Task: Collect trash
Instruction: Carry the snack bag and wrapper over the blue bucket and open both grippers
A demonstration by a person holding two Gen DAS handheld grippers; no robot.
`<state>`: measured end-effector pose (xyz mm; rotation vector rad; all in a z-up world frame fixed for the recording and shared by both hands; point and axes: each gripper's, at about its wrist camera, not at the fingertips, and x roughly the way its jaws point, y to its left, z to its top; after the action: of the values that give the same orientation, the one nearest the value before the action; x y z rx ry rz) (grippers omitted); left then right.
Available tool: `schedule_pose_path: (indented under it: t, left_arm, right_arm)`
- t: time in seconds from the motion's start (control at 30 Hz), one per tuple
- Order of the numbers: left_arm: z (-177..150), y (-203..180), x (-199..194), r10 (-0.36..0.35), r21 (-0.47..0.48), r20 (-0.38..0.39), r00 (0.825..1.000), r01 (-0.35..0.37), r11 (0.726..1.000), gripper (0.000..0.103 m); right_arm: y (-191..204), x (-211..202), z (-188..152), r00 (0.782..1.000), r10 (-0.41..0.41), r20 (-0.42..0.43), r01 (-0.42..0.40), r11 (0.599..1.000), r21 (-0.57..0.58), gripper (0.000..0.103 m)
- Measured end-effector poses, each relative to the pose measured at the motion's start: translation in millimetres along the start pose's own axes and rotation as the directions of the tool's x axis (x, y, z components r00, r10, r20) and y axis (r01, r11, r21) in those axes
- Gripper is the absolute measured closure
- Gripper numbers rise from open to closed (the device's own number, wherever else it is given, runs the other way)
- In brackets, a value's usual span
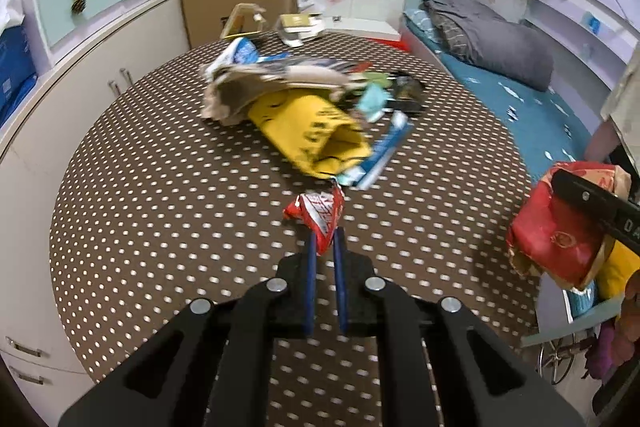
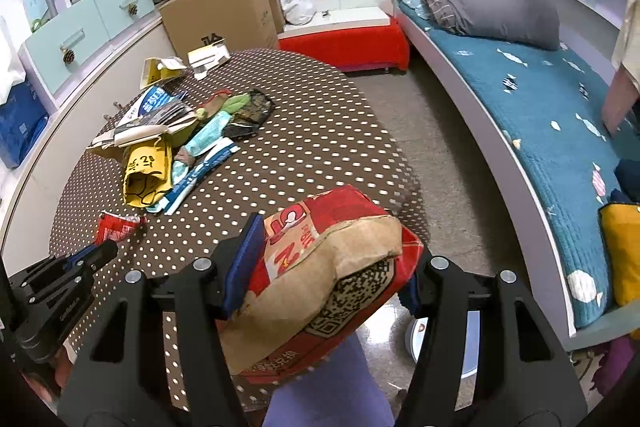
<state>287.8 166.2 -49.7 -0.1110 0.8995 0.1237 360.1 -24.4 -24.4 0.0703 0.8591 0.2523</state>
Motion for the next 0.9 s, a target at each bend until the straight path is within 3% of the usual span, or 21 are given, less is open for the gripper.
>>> schedule_pose_path:
  t: [0.57, 0.9]
  left_arm:
    - [-3, -112, -20, -0.134, 0.18, 0.029, 0.991, 0.127, 0.976, 0.096]
    - [-13, -195, -24, -0.241, 0.322, -0.007, 0.97, 0.23, 0.918, 0.096]
  right_arm:
    - [-86, -51, -27, 0.993, -0.102, 0.06, 0.092, 0.985, 0.145, 0.045]
    - [-153, -83, -52, 0.976, -0.209, 0.065, 0.186, 0.949, 0.256, 0.045]
